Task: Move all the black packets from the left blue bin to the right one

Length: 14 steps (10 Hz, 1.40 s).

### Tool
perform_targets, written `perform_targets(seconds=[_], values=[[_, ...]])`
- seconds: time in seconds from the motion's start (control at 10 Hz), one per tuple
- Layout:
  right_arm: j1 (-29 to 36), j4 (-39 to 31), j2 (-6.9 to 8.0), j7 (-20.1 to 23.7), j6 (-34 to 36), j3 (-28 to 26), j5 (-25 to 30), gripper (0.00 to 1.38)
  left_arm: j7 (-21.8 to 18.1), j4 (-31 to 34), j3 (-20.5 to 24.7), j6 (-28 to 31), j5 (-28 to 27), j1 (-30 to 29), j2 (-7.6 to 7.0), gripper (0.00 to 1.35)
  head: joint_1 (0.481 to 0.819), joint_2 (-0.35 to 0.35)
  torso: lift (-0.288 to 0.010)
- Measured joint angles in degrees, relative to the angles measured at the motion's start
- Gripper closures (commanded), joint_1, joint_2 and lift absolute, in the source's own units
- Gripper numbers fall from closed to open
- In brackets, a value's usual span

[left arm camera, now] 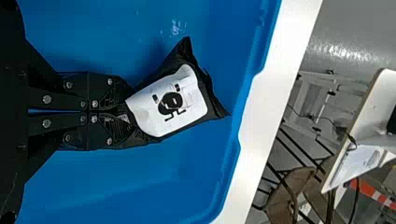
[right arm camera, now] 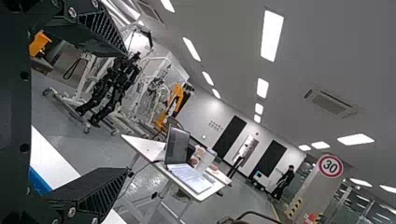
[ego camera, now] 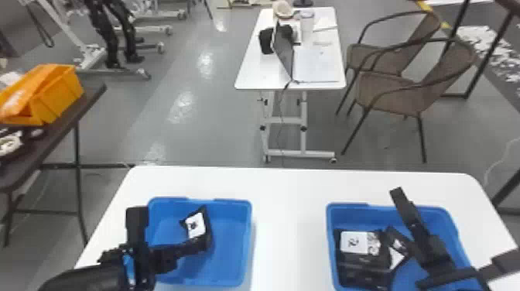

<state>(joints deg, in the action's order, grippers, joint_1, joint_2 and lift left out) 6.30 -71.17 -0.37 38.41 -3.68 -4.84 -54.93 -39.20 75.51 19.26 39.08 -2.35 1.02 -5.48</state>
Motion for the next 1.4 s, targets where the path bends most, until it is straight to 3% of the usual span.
perform_targets(seconds=[0.3, 0.4, 0.6, 0.8, 0.9, 1.2, 1.4], values=[[-0.23, 0.1, 0.14, 0.18, 0.0, 0.62, -0.21, 0.13, -6.25, 15.24, -1.59, 3.38, 1.63, -5.95, 1.63, 1.22, 0.695, 0.069, 0.0], [-0.28, -0.48, 0.18, 0.26, -0.01, 0.73, -0.18, 0.13, -8.47, 19.41, -3.59, 5.06, 1.83, -6.43, 1.48, 1.22, 0.695, 0.043, 0.0], [-0.94, -2.41, 0.11, 0.28, -0.01, 1.06, 2.23, 0.14, -10.67, 23.42, -10.51, 7.5, 1.75, -3.77, -0.47, 1.22, 0.695, 0.002, 0.0], [-2.04, -4.51, 0.1, 0.75, 3.3, 1.83, 5.19, 0.14, -13.86, 23.18, -18.4, 9.13, -0.59, 2.48, -2.58, 1.22, 0.695, -0.037, 0.0], [-2.41, -5.94, 0.1, 0.8, 6.14, 2.01, 7.58, 0.14, -16.27, 21.97, -21.79, 9.26, -3.64, 6.13, -2.68, 1.22, 0.695, -0.042, 0.0], [-4.23, -6.83, 0.01, 0.79, 8.12, 3.38, 9.52, 0.14, -24.0, 13.92, -28.54, 4.5, -12.25, 14.1, 1.1, 1.22, 0.695, -0.081, 0.0], [-5.83, -6.59, -0.06, 0.79, 8.35, 3.43, 9.7, 0.14, -24.61, 9.32, -33.11, 0.96, -12.1, 16.83, 1.63, 1.22, 0.695, -0.123, 0.0]])
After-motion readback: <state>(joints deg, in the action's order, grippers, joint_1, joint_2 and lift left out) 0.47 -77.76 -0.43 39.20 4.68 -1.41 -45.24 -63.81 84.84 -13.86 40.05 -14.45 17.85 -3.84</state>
